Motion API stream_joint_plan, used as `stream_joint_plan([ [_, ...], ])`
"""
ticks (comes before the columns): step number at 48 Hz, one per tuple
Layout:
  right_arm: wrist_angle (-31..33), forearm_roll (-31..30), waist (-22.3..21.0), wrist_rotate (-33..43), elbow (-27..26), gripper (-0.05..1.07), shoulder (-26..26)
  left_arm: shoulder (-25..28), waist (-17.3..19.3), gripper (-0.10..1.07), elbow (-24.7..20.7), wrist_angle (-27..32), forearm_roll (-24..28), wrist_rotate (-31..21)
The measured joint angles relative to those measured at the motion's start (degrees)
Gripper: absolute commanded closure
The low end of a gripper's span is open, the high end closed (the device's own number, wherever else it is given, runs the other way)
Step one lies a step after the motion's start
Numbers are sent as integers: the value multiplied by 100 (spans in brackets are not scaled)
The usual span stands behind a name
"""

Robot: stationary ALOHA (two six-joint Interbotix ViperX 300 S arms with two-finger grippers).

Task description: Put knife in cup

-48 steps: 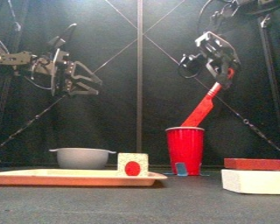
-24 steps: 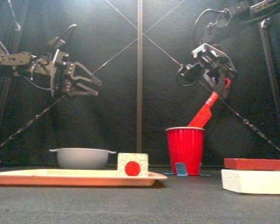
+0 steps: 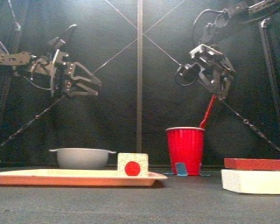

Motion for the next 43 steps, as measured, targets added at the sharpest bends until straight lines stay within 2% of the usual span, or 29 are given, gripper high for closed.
stream_joint_plan([
  [9, 9, -18, 0, -9, -35, 33, 0, 0, 0, 12, 0, 0, 0, -9],
  [22, 9, -53, 0, 0, -352, 33, 0, 0, 9, 12, 9, 0, -9, 0],
  [43, 0, -105, 9, -44, -290, 33, 0, 0, 9, 12, 18, 0, -9, 0],
])
